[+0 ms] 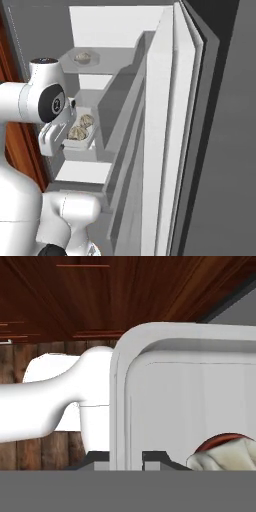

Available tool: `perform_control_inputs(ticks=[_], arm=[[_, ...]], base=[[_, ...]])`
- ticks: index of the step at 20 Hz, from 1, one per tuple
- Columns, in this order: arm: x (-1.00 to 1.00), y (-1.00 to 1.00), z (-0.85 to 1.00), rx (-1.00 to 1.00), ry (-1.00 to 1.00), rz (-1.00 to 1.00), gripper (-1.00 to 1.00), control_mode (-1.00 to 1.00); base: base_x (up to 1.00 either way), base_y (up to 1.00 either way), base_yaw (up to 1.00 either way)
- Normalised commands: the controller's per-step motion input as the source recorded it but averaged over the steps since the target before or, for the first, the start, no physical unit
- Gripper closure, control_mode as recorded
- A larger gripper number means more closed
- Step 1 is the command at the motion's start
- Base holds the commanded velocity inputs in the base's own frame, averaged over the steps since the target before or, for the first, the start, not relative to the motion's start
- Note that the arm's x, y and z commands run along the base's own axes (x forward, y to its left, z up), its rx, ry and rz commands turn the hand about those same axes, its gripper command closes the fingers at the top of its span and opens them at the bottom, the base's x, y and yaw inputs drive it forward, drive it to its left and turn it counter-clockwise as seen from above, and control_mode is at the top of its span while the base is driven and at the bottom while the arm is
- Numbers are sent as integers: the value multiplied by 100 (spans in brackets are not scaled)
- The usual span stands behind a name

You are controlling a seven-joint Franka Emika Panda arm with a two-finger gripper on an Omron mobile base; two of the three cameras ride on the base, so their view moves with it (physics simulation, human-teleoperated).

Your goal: Place two dumplings into each of the tupperware containers and then place the containers in the fridge.

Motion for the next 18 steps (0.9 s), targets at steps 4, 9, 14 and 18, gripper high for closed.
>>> perform_control_inputs(ticks=[4,9,14,18], arm=[[0,0,0,0,0,0,100,100],[0,0,0,0,0,0,100,100],[0,0,0,0,0,0,100,100],[0,0,0,0,0,0,100,100]], base=[[46,39,6],[44,30,5],[37,5,1],[48,0,0]])
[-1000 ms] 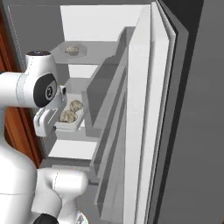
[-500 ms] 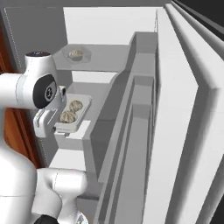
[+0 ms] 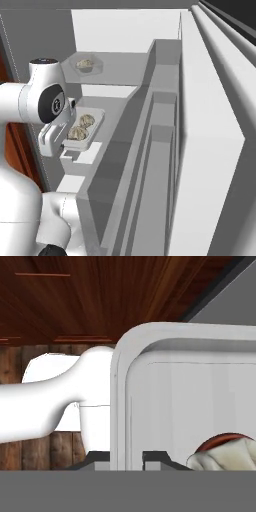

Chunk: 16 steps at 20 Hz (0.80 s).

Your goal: Place two dumplings into each of the tupperware containers and then place the containers in the fridge.

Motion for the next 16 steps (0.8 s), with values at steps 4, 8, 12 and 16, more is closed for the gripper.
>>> perform_control_inputs(ticks=[4,8,12,16], arm=[[0,0,0,0,0,0,100,100],[-5,0,-8,0,0,0,100,-100],[-56,-13,-1,0,-14,0,100,-100],[-73,-33,9,0,-28,0,100,-100]], base=[[32,0,0],[0,0,1],[0,0,0],[0,0,0]])
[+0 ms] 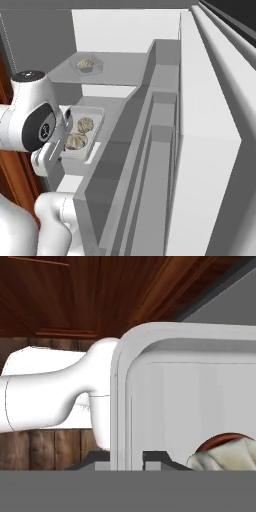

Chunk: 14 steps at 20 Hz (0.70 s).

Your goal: Place two dumplings into each of the tupperware containers and then place the containers in the fridge.

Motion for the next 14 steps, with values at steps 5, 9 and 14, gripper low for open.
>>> perform_control_inputs(ticks=[5,9,14], arm=[[-27,-21,35,3,-39,0,100,-100],[31,-9,36,6,-38,0,100,-100],[72,-13,39,10,-17,0,100,-100]], base=[[0,0,0],[0,0,0],[0,0,0]])
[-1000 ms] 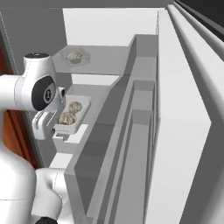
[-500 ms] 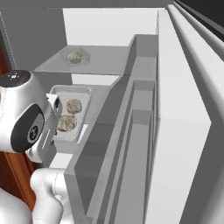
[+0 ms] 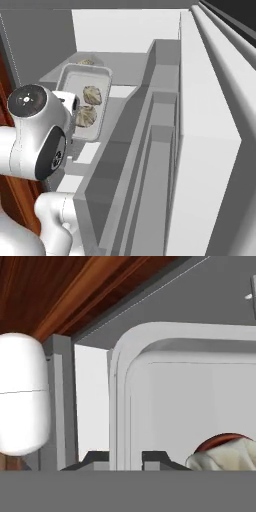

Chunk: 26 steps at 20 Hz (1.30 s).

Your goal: Place two dumplings into each of the tupperware containers and then place the containers in the fridge.

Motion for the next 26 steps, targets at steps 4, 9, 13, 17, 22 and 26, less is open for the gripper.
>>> perform_control_inputs(ticks=[4,9,13,17,22,26], arm=[[100,-1,32,5,0,0,100,-100],[95,-22,41,7,1,0,100,-100],[80,-14,51,4,11,0,100,-100],[65,-11,7,0,5,0,100,-100],[58,-5,1,-1,-1,0,100,-100],[58,-7,0,0,0,0,100,-100]], base=[[0,0,0],[0,0,0],[0,0,0],[0,0,0],[0,0,0],[0,0,0]])
